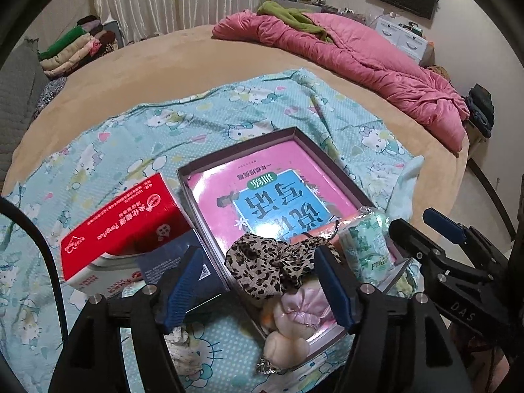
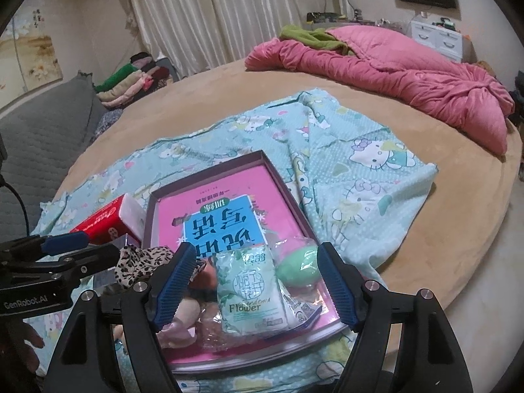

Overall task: Organize soft objects
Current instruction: 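Open the right tool to release the tissue pack into the tray, then withdraw both tools from the tray back toward the pile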

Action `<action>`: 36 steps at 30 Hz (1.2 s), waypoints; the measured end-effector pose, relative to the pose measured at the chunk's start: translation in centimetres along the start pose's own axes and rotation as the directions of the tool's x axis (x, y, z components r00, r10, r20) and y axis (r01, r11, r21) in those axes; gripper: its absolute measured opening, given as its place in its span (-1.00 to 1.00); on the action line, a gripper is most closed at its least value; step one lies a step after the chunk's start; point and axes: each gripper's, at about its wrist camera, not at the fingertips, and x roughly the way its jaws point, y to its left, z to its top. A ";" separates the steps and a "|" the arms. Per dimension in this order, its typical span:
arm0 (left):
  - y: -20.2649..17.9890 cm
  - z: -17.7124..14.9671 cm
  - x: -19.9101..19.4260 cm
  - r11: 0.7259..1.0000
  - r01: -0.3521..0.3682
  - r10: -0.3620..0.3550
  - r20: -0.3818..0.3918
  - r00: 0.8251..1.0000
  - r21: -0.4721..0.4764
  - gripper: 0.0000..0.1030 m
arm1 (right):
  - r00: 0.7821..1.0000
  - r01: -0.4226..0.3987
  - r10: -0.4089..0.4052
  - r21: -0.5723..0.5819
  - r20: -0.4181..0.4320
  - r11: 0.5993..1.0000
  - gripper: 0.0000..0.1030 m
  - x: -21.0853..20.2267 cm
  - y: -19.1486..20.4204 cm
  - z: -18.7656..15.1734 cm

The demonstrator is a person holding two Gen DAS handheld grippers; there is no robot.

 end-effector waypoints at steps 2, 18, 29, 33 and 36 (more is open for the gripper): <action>-0.1 0.0 -0.6 1.000 -0.007 0.007 0.011 1.000 0.003 0.36 | 1.000 -0.003 0.003 -0.006 0.005 1.000 0.50 -0.2 0.2 0.0; 0.9 -0.5 -4.7 1.000 -0.029 0.030 0.097 0.995 -0.004 0.41 | 0.998 -0.028 0.031 -0.050 0.060 0.998 0.51 -2.6 2.0 0.4; 3.2 -1.4 -6.3 0.998 -0.049 0.054 0.117 0.992 -0.046 0.43 | 0.994 -0.071 0.081 -0.119 0.078 0.990 0.51 -4.0 5.1 0.5; 4.2 -1.9 -6.9 0.996 -0.062 0.069 0.123 0.990 -0.059 0.43 | 0.992 -0.087 0.098 -0.137 0.074 0.987 0.51 -4.3 6.2 0.4; 5.0 -2.3 -7.1 0.995 -0.068 0.076 0.121 0.990 -0.073 0.43 | 0.991 -0.103 0.114 -0.160 0.065 0.982 0.51 -4.4 7.3 0.2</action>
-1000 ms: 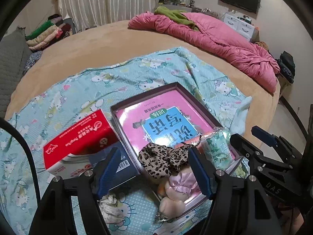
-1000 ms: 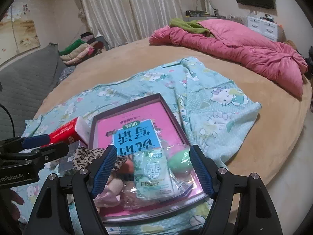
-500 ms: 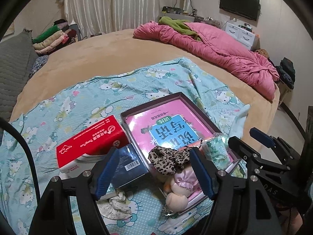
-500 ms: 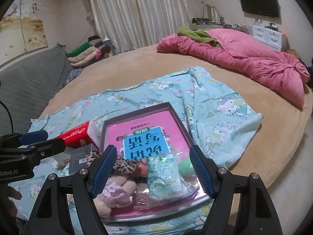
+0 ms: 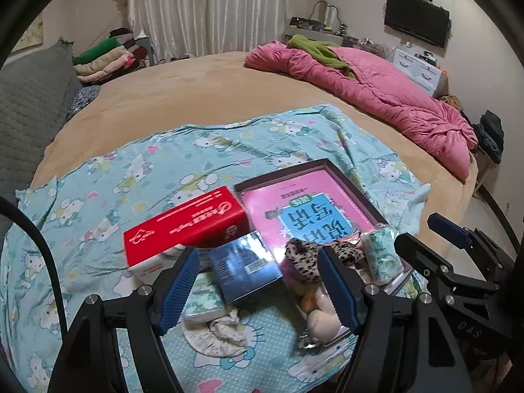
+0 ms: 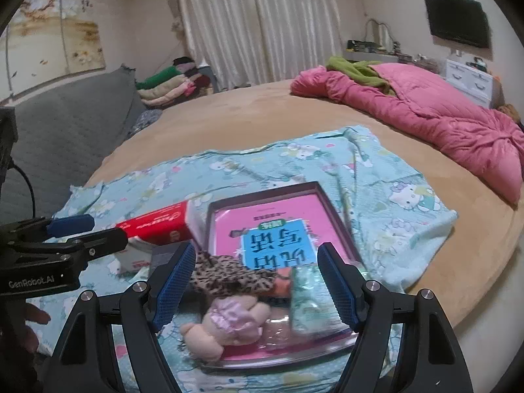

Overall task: Organize soft objects
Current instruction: 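Withdraw both tools from the tray back toward the pile, then grasp the white 'Flower' tissue pack with the left tool while the right tool grasps the white lace scrunchie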

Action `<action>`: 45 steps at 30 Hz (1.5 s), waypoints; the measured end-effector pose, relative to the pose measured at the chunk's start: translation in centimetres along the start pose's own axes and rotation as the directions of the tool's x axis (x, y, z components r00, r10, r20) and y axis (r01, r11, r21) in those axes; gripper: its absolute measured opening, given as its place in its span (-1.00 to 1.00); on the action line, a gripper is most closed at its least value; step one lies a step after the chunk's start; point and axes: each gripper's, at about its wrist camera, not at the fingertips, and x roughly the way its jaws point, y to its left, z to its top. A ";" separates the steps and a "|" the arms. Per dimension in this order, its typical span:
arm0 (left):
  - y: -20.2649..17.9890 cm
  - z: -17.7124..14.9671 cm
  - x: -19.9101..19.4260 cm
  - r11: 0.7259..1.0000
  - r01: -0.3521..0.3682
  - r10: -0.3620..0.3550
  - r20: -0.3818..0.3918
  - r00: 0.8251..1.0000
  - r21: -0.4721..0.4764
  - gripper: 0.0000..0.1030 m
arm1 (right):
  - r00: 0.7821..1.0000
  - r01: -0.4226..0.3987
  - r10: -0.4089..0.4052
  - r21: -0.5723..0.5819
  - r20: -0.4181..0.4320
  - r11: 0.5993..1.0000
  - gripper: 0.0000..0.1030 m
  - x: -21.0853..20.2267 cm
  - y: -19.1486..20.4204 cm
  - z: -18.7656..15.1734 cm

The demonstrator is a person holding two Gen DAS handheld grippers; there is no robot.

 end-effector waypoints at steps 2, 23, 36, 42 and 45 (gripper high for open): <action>0.7 -0.2 -0.1 1.000 -0.004 0.004 0.001 1.000 -0.011 0.43 | 1.000 -0.013 0.013 -0.012 -0.006 1.000 0.51 0.0 0.7 -0.1; 11.8 -4.2 0.0 0.975 -0.087 0.077 -0.059 0.995 -0.202 0.43 | 0.980 -0.166 0.145 -0.155 -0.137 0.974 0.52 2.5 10.2 -2.8; 11.8 -5.8 6.8 0.977 -0.035 -0.013 -0.218 0.976 -0.212 0.43 | 0.947 -0.207 0.143 -0.204 -0.287 0.957 0.52 7.3 13.6 -7.5; 10.6 -5.9 10.3 0.984 -0.022 -0.030 -0.289 0.957 -0.176 0.43 | 0.939 -0.206 0.138 -0.193 -0.316 0.959 0.52 8.9 13.4 -8.2; 10.1 -6.0 11.6 0.988 -0.012 -0.039 -0.317 0.948 -0.156 0.43 | 0.934 -0.211 0.139 -0.193 -0.329 0.958 0.52 9.4 13.4 -8.4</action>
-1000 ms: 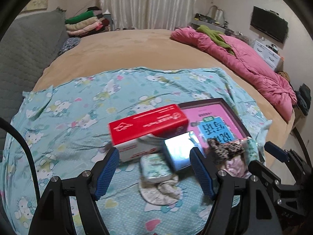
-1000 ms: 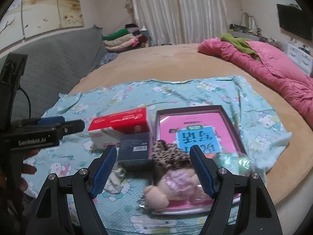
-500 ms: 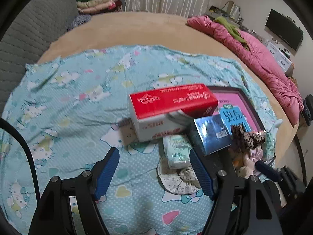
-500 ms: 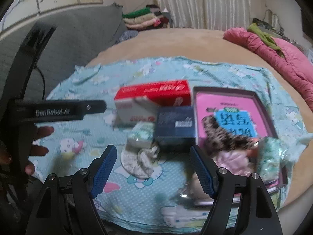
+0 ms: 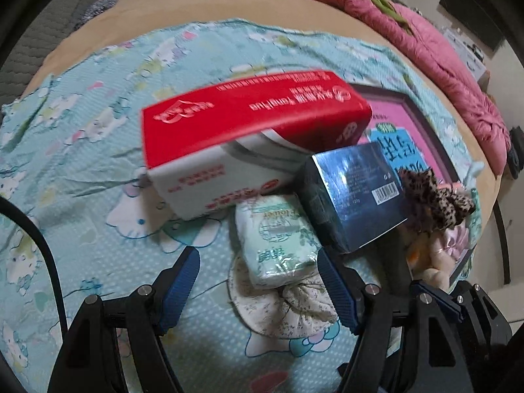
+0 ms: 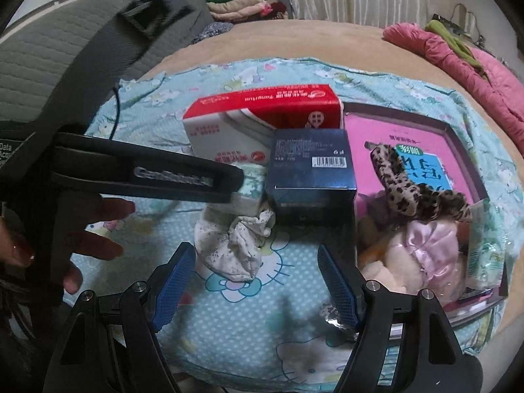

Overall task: Organize soft objects
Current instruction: 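Grasp the white 'Flower' tissue pack with the left tool while the right tool grasps the white lace scrunchie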

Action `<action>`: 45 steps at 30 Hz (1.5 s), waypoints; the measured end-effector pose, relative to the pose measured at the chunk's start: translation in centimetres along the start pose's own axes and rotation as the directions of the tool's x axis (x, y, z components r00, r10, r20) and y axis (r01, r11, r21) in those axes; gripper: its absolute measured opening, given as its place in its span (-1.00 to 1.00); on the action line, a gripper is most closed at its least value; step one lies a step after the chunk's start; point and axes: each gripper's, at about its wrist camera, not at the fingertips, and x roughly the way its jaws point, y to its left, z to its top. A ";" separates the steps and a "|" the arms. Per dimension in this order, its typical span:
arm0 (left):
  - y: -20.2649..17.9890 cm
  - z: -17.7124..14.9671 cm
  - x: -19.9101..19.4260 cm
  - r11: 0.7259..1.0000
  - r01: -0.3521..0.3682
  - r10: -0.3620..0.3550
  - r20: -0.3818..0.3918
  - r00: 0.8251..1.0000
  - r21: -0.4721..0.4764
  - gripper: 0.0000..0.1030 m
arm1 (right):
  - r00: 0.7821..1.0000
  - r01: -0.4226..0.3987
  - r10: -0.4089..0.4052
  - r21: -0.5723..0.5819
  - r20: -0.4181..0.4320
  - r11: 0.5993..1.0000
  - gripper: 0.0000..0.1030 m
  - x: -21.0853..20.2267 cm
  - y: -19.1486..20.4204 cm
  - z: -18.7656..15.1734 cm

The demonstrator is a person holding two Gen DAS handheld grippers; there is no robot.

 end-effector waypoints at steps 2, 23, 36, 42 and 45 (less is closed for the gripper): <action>-0.2 0.2 0.5 1.000 0.010 -0.010 -0.014 1.000 0.009 0.43 | 1.000 -0.002 0.002 0.000 -0.008 1.000 0.52 0.5 0.0 0.1; 1.1 2.1 5.4 0.993 0.119 -0.121 -0.150 0.981 -0.019 0.36 | 0.999 0.030 -0.031 -0.024 -0.031 0.999 0.52 4.2 1.1 0.8; 2.1 2.4 5.6 0.961 0.266 -0.274 -0.147 0.951 -0.070 -0.35 | 0.996 0.066 -0.071 -0.085 -0.058 0.994 0.52 8.9 3.7 1.4; 3.9 1.3 5.0 0.942 0.301 -0.317 -0.098 0.943 -0.146 -0.37 | 0.997 0.054 -0.061 -0.144 -0.044 0.988 -0.21 10.0 3.6 1.1; 4.6 0.6 4.1 0.944 0.293 -0.306 -0.067 0.950 -0.153 -0.37 | 0.996 0.029 -0.038 -0.111 -0.082 0.993 -0.43 10.6 2.5 0.9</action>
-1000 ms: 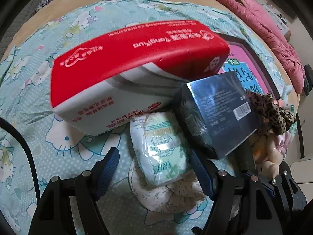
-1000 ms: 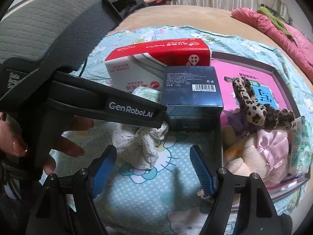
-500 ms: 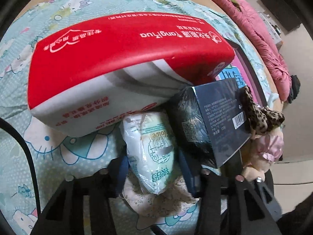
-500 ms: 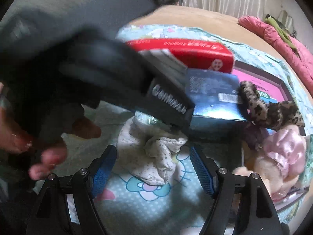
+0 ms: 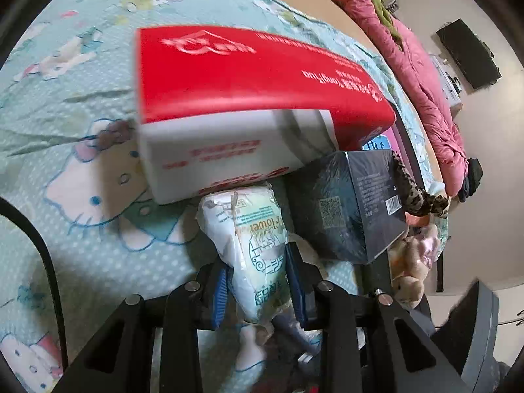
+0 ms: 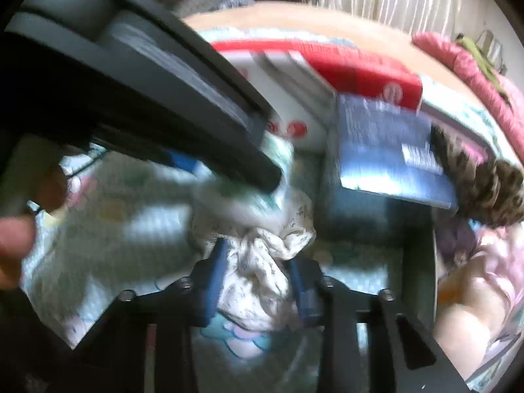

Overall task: Organize soft objects
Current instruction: 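Grasp the white 'Flower' tissue pack with the left tool while the right tool grasps the white lace scrunchie, then carry the tissue pack with the left tool while the right tool carries the lace scrunchie over the tray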

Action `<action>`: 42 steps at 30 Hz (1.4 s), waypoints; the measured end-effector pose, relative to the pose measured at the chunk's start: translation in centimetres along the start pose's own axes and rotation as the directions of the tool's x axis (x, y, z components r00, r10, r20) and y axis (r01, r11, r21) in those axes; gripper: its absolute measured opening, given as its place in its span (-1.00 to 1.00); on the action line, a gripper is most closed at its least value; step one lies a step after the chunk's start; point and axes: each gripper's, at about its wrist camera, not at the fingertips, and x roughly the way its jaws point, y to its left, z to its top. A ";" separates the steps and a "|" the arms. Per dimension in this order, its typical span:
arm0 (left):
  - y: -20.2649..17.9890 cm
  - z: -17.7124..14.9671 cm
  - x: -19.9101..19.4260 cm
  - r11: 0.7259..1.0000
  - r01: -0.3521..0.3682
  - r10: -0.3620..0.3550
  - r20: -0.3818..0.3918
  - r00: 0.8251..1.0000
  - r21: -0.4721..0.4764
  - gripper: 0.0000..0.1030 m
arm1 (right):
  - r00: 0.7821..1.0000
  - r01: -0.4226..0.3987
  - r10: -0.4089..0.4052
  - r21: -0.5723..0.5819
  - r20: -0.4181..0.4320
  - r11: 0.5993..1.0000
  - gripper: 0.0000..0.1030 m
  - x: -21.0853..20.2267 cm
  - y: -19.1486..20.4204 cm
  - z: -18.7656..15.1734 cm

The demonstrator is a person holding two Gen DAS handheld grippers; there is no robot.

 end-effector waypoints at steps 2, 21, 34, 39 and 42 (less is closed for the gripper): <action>0.2 -0.6 -0.8 1.000 -0.023 0.022 0.019 1.000 0.009 -0.38 | 1.000 -0.024 0.024 0.027 0.006 0.999 -0.57 -0.4 -0.9 0.2; -4.5 -4.3 -9.9 0.985 -0.135 0.109 0.220 0.969 0.107 -0.38 | 0.967 -0.077 0.053 0.086 0.251 0.993 -0.70 -12.8 -4.3 0.2; -14.0 -4.4 -10.4 0.958 -0.119 0.047 0.264 0.963 0.262 -0.38 | 0.922 0.007 -0.086 0.207 0.377 0.978 -0.71 -20.4 -10.9 -0.7; -17.0 -4.6 -9.7 0.943 -0.125 0.042 0.264 0.964 0.309 -0.38 | 0.908 0.020 -0.122 0.249 0.400 0.968 -0.71 -22.1 -12.8 -1.4; -18.5 -4.6 -9.4 0.933 -0.134 0.044 0.263 0.964 0.333 -0.38 | 0.902 0.028 -0.140 0.269 0.409 0.963 -0.71 -22.8 -13.7 -1.9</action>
